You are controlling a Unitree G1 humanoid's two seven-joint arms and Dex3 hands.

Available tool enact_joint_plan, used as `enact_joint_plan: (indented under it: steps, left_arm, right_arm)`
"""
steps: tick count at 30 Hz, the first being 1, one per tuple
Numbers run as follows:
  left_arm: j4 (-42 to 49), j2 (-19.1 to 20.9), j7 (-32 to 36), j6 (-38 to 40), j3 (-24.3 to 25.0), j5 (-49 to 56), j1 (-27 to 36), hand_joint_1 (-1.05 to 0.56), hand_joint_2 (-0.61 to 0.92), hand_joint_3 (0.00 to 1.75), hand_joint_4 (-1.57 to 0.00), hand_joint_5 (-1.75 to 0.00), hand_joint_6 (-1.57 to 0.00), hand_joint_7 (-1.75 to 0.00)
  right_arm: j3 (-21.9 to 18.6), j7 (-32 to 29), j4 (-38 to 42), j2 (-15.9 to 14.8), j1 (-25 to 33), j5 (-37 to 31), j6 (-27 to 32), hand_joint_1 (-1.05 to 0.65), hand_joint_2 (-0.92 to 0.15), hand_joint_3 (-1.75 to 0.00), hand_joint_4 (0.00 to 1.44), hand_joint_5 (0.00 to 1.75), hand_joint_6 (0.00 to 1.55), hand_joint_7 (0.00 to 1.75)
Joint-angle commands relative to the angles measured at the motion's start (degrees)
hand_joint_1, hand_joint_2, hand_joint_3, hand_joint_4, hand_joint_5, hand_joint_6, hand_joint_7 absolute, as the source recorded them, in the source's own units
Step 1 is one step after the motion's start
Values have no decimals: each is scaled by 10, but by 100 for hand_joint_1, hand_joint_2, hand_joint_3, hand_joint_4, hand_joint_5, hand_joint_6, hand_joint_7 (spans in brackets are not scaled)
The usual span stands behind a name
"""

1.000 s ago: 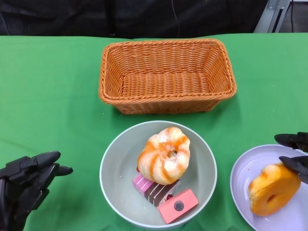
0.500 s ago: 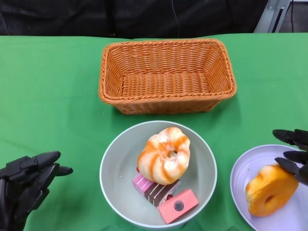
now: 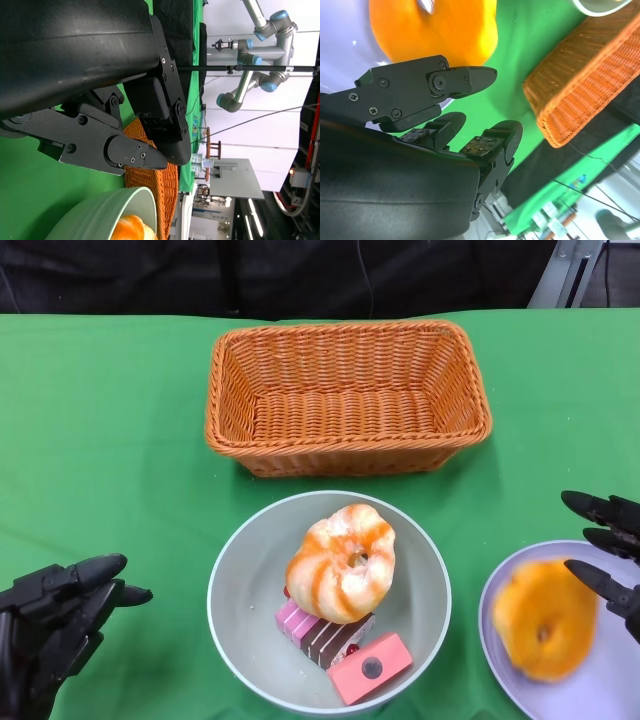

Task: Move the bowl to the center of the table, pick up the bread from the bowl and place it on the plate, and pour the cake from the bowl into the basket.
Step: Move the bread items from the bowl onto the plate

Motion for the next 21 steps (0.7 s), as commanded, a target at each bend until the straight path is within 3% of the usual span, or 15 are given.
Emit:
enact_joint_plan:
  steps: [1,11,21]
  left_arm:
    - [-1,8,7,0,0,5,4,-30,92,13,-95,-80,-129,-1]
    - [-2,7,6,3,1,5,5,-30,92,12,-96,-79,-129,-1]
    - [-2,9,4,0,1,8,4,-31,92,12,-95,-77,-128,0]
  right_arm:
    - [-10,-18,16,1,-2,4,-31,-39,-92,-27,62,8,57,2]
    - [-12,-41,44,9,-9,4,-93,-42,-92,-26,67,9,61,3]
    - [-5,-62,69,20,-17,-6,-236,-41,-92,-12,75,13,69,5]
